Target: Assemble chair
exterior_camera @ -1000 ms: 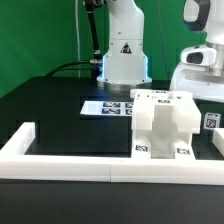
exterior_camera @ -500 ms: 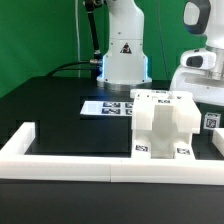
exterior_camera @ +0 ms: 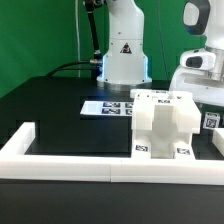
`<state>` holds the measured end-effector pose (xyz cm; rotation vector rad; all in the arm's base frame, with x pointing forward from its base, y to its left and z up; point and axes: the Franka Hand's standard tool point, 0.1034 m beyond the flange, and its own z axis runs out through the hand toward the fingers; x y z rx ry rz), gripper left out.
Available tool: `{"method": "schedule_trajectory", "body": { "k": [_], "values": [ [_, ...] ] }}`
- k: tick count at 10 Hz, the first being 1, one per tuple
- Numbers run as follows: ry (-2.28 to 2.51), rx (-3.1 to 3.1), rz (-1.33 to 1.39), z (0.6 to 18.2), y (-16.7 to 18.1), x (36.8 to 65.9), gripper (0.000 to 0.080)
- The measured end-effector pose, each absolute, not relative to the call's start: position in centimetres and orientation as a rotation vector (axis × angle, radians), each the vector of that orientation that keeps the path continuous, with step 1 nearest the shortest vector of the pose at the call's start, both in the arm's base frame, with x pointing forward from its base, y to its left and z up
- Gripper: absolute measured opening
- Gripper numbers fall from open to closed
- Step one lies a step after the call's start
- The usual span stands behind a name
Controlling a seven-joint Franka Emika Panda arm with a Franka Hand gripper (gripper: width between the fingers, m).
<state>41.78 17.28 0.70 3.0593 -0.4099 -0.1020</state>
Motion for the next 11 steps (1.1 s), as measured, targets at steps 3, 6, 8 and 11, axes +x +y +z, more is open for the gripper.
{"method": "schedule_trajectory", "body": {
  "k": [3,6,8,11],
  "values": [
    [-0.369,3.068,-0.121,1.8,17.1,41.5,0.0282],
    [-0.305,3.094,-0.154,5.4,16.3,41.5,0.0282],
    [-0.266,3.117,-0.167,7.9,15.2,42.1,0.0282],
    [-0.224,3.137,-0.193,10.5,13.1,43.9,0.0284]
  ]
}}
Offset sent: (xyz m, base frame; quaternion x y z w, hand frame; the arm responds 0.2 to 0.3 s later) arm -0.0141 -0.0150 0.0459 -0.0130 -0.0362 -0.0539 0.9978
